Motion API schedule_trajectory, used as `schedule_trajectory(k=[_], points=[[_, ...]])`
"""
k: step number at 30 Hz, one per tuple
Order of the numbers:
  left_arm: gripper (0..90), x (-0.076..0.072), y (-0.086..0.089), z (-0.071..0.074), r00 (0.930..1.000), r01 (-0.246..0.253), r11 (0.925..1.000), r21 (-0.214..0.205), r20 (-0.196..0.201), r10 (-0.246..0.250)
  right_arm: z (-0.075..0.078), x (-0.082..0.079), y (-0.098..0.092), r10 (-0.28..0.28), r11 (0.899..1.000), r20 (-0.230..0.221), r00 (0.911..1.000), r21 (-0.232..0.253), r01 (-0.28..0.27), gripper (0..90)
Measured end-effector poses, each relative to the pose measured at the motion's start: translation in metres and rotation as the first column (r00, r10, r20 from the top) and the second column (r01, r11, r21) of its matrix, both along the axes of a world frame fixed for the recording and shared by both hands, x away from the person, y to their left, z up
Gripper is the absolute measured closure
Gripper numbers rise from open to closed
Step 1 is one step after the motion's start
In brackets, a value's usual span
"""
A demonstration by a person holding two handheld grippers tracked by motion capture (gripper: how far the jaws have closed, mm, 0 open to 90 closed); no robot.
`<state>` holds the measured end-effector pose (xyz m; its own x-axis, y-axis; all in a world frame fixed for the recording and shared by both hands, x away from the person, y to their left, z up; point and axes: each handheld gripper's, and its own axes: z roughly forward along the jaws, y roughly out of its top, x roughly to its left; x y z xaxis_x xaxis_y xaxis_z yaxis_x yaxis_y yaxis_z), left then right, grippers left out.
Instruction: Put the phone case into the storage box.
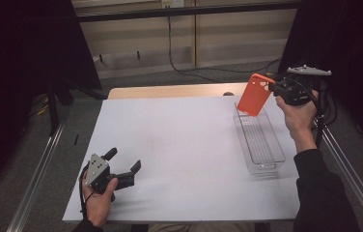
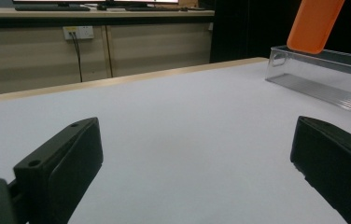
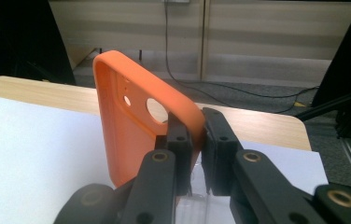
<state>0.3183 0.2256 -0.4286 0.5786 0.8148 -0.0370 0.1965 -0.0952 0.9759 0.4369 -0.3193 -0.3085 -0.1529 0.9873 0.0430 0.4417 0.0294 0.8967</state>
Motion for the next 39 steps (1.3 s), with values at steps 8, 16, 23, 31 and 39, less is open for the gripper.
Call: schedule_trajectory(k=[8,16,23,31,39], points=[[2.5,0.000,0.000,0.000,1.0000,-0.001,1.0000,0.009,0.002,0.001,-0.009,0.009,-0.001,0.006,0.999,-0.006,1.0000,-0.039,-0.006,82.2],[2.5,0.000,0.000,0.000,1.0000,0.002,1.0000,0.009,0.001,-0.002,-0.013,0.013,0.001,0.019,0.997,-0.006,0.9998,-0.073,-0.019,82.2],[2.5,0.000,0.001,0.000,1.0000,0.006,0.9999,0.015,0.000,-0.006,-0.019,0.018,0.004,0.005,0.995,-0.004,1.0000,-0.103,-0.006,82.3],[2.5,0.000,0.001,0.000,1.0000,0.008,0.9998,0.017,-0.001,-0.008,-0.030,0.024,0.012,-0.012,0.989,-0.010,0.9999,-0.149,0.011,82.4],[2.5,0.000,0.002,0.000,1.0000,0.007,0.9998,0.016,-0.002,-0.007,-0.041,0.029,0.013,-0.025,0.986,-0.029,0.9992,-0.164,0.020,82.4]])
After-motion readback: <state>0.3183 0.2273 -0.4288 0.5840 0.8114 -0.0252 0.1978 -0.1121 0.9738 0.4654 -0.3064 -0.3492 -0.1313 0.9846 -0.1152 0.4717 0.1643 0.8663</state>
